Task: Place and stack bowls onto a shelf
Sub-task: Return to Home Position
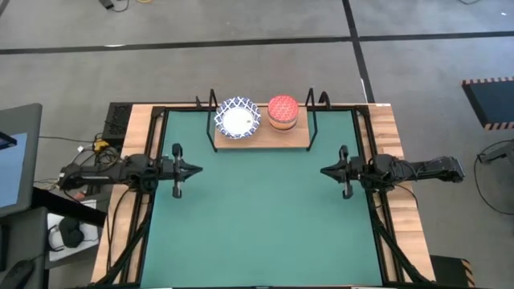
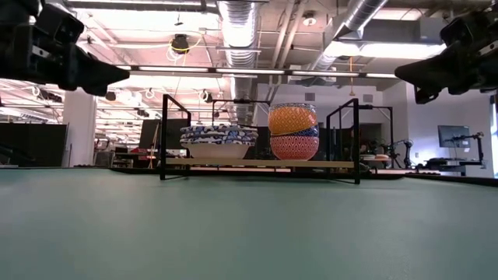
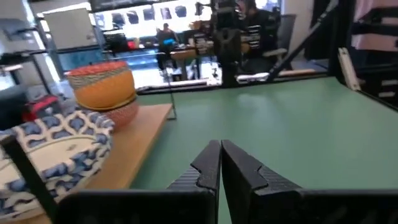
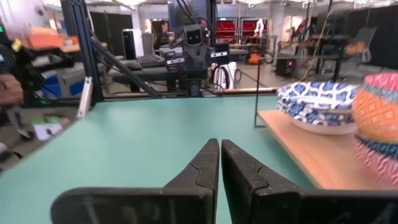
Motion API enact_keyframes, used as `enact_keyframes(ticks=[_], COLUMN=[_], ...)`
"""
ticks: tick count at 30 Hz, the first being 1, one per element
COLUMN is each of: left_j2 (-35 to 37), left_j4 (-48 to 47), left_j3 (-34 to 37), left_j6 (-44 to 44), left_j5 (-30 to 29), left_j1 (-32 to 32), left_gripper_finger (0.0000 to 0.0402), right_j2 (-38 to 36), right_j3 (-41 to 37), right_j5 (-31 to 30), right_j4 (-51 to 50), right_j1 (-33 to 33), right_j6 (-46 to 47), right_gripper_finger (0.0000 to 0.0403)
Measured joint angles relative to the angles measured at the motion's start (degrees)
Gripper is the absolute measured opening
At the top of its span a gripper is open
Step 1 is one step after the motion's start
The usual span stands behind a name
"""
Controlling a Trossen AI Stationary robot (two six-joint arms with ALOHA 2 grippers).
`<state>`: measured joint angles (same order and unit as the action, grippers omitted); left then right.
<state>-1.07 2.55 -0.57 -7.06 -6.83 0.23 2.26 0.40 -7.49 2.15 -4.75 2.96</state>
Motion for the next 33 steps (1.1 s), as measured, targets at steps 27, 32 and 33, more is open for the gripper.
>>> enact_keyframes(ticks=[27,32,33], left_j2=[-0.41,-0.41,-0.41], left_j4=[-0.7,-0.68,-0.68], left_j3=[0.16,0.17,0.18], left_j6=[2.7,3.07,3.1], left_j5=[5.54,5.51,5.51], left_j1=[4.63,4.63,4.63], left_gripper_finger=[0.0002,0.0002,0.0002], right_j2=[0.15,0.15,0.15], right_j3=[-0.09,-0.09,-0.11], right_j5=[-0.06,-0.06,-0.06], right_j4=[0.03,0.03,0.03], right_j1=[0.02,0.02,0.02], right_j6=[3.04,3.05,3.07], right_gripper_finger=[0.0049,0.0049,0.0049])
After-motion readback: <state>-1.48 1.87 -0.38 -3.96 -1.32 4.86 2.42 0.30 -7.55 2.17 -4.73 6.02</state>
